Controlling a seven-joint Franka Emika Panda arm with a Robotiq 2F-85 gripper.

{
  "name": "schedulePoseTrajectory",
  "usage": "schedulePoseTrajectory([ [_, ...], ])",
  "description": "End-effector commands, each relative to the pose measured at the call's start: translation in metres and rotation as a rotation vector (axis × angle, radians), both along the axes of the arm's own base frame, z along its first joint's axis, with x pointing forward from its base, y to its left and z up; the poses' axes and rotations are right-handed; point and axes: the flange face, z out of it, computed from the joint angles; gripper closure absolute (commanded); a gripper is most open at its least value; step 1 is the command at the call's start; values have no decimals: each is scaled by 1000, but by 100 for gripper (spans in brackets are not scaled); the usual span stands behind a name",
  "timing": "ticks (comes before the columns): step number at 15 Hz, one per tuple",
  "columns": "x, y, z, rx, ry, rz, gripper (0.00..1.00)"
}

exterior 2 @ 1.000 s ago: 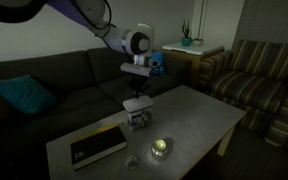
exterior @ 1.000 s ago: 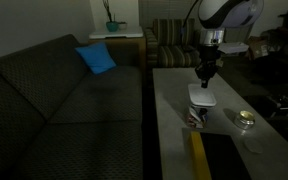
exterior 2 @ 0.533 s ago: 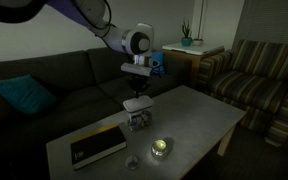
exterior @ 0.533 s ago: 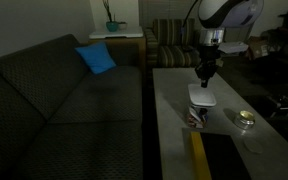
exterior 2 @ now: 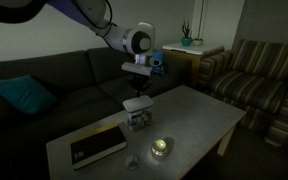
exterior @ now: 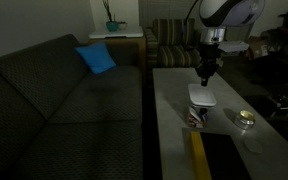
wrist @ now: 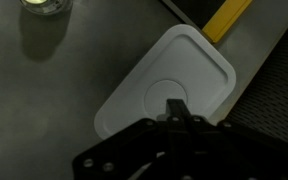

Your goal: Push the button on the lid then place the lid on the table

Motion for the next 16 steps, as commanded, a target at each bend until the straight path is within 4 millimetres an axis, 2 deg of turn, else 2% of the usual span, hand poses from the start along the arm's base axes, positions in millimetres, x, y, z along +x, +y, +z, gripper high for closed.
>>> schedulePoseTrajectory([
  [1,-6,-5,-12,27,36,-47,100],
  [8,-24,-4,-39,32,114,-163,100],
  [16,-17,-5,-34,48,79,-287,100],
])
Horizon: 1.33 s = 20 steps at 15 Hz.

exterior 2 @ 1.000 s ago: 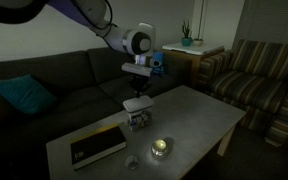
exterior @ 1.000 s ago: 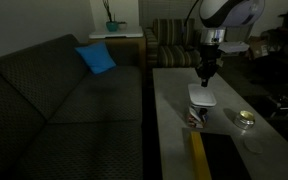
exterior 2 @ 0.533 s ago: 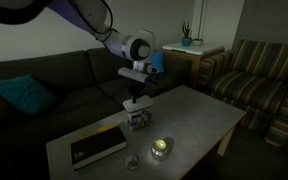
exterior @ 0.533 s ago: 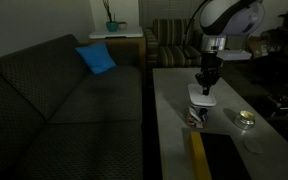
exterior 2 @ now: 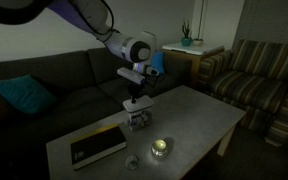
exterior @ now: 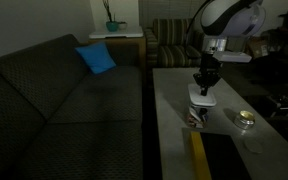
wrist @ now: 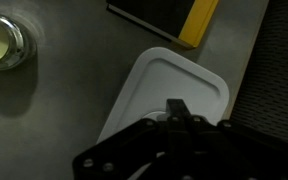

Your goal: Push the button on the lid then place the lid on the table

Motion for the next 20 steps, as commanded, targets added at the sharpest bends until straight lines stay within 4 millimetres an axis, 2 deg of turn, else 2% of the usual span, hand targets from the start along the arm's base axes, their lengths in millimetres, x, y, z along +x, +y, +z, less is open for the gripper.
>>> schedulePoseTrajectory([
  [1,1,-2,0,7,-2,-33,100],
  [4,1,10,9,-28,17,-17,100],
  [5,1,4,5,-8,3,-20,99],
  [9,1,13,8,-11,3,-12,99],
  [20,1,12,8,-14,3,-13,99],
])
